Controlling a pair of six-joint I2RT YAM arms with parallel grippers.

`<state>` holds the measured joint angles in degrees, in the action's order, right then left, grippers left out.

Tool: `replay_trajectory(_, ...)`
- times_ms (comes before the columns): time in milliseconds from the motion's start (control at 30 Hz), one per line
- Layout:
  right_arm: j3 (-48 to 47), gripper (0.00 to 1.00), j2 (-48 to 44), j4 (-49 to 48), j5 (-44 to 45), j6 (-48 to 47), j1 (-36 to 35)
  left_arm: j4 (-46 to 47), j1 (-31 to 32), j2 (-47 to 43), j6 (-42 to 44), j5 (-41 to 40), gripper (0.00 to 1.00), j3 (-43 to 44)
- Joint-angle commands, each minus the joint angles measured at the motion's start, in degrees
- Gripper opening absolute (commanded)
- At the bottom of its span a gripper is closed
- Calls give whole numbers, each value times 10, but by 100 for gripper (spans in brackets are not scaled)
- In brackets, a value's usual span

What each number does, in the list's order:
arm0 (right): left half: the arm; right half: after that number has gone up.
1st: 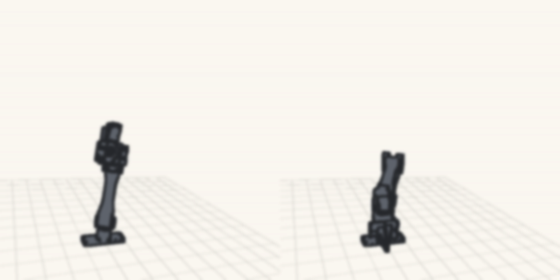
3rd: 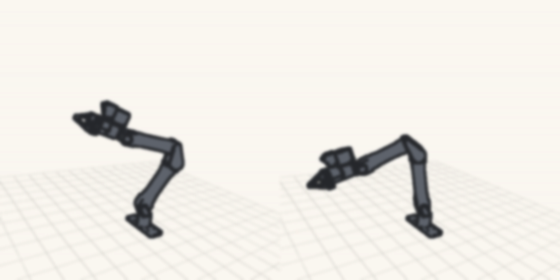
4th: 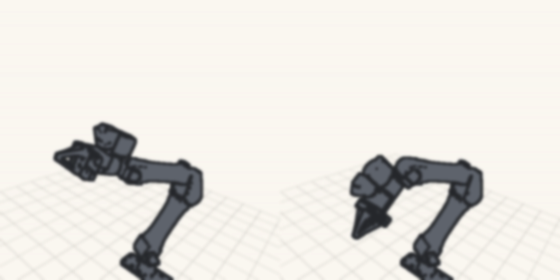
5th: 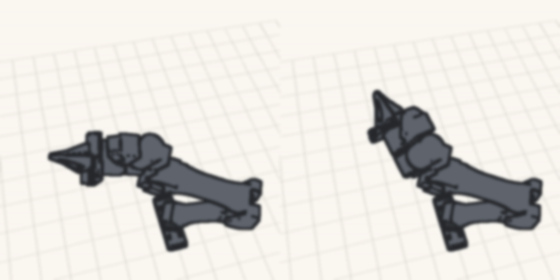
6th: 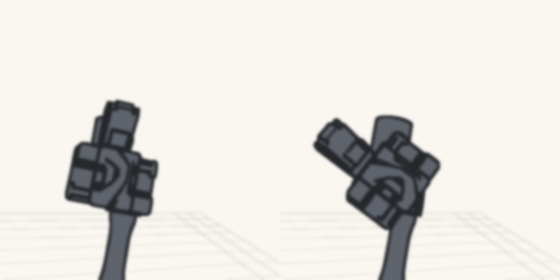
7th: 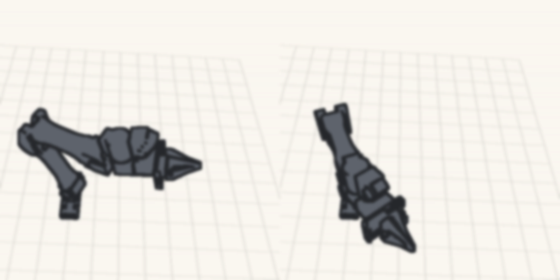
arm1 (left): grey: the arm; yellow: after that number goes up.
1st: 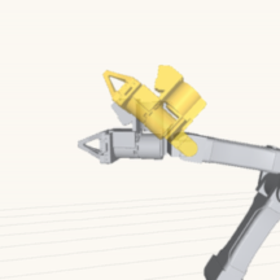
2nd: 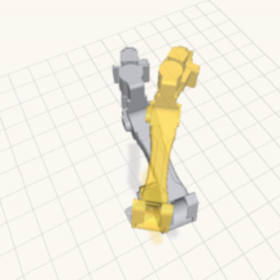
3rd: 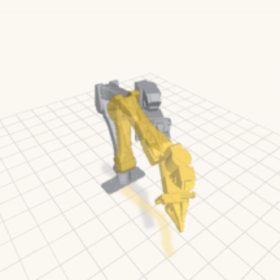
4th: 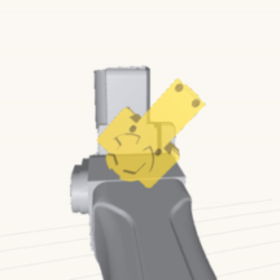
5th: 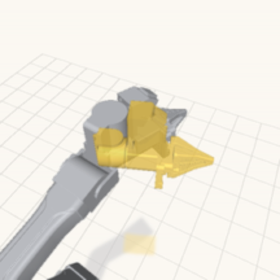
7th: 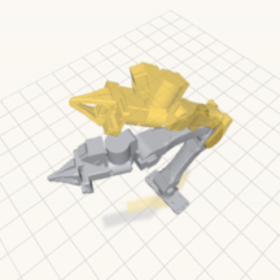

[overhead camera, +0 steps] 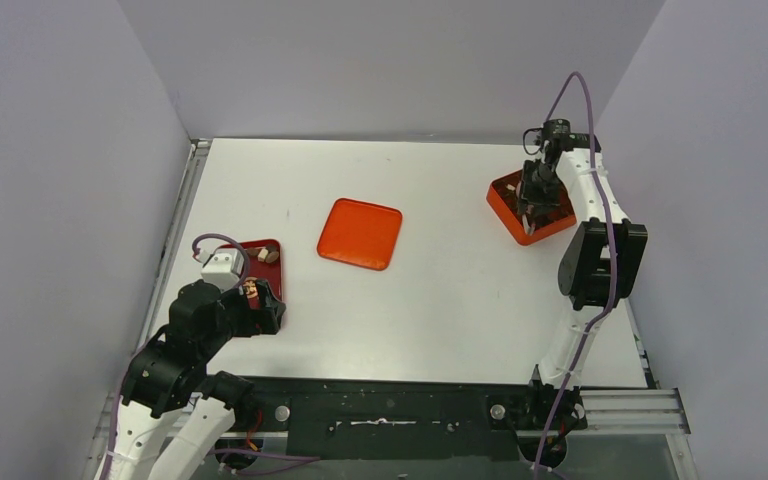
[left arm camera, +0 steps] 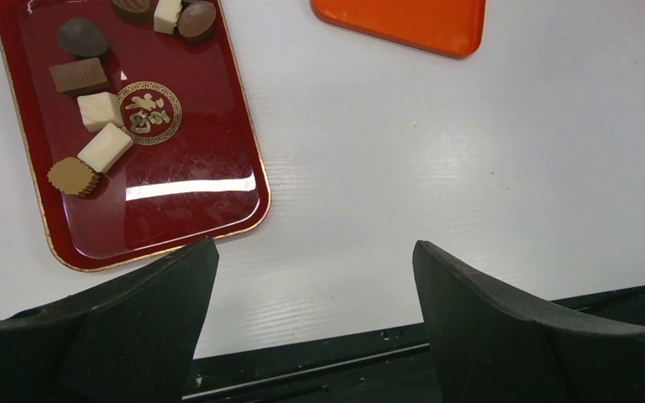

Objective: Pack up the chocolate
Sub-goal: Adjust the fake chocolate in the packing box.

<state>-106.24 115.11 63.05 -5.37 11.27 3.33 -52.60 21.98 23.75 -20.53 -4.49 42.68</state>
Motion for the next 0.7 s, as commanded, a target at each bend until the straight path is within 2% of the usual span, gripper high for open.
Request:
replay_trajectory(0, -1, 29, -14, -16, 17, 11, 3, 32, 2, -5, 4, -5, 85, 3)
replay_trajectory(267, -2, 26, -11, -4, 37, 18, 4, 33, 2, -2, 4, -3, 85, 3)
replay_trajectory(467, -21, 27, -4, 11, 40, 19, 4, 34, 2, -3, 4, -1, 85, 3)
replay_trajectory(667, -40, 11, -11, 13, 32, 11, -2, 33, 2, -9, 4, -2, 85, 3)
